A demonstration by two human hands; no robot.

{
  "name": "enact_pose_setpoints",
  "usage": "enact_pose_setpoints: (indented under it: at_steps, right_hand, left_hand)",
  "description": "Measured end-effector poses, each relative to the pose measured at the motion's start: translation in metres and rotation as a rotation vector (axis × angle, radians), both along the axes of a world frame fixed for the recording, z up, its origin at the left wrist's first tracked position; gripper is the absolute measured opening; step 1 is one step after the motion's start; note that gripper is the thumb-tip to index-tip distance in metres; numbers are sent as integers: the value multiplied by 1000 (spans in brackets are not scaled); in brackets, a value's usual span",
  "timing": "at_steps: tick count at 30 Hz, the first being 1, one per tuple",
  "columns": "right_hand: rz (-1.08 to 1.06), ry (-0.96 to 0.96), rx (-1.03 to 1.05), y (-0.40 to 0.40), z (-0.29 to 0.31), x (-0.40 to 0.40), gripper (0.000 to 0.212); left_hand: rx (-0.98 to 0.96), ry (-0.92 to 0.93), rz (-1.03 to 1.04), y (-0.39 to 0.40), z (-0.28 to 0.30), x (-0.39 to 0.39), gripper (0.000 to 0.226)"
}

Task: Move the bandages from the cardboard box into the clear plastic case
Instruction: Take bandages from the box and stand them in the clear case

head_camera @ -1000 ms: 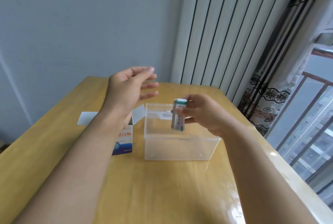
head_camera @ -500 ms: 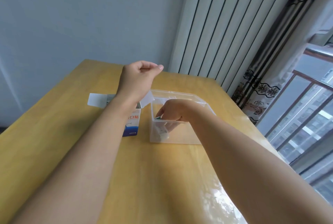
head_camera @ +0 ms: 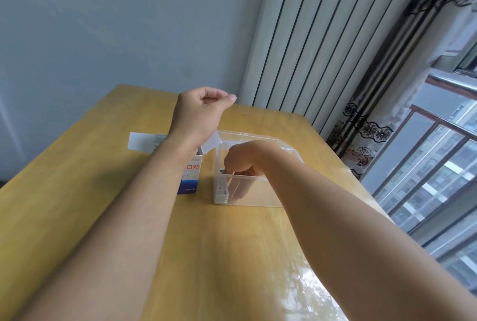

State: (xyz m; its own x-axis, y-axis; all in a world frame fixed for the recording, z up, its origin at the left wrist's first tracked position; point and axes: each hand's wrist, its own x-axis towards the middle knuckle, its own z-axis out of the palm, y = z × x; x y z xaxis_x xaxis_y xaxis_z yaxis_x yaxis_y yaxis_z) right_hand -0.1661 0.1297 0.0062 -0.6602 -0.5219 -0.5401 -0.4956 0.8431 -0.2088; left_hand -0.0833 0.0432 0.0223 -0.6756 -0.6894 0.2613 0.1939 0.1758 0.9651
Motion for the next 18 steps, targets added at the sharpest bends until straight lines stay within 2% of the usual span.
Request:
enact_pose_setpoints:
  at_steps: [5,10,11,14,18]
  right_hand:
    - [-122,-136,-32,2,-12,-12,29]
    - [-91,-110,19,2,-10,-7,14]
    - [-75,-105,12,1,-12,-7,15]
    - [-49,-131,-22,0,-12,-3,36]
    - [40,-92,12,0,-10,-2,40]
  left_hand:
    - [-10,-9,0,1,0,0,10]
    - [-10,-18,2,2,-1,-1,10]
    - [-10,-18,4,2,-1,-1,10]
    - [-11,-13,17,2,0,0,10]
    - [-20,-14,27,2,-1,1,10]
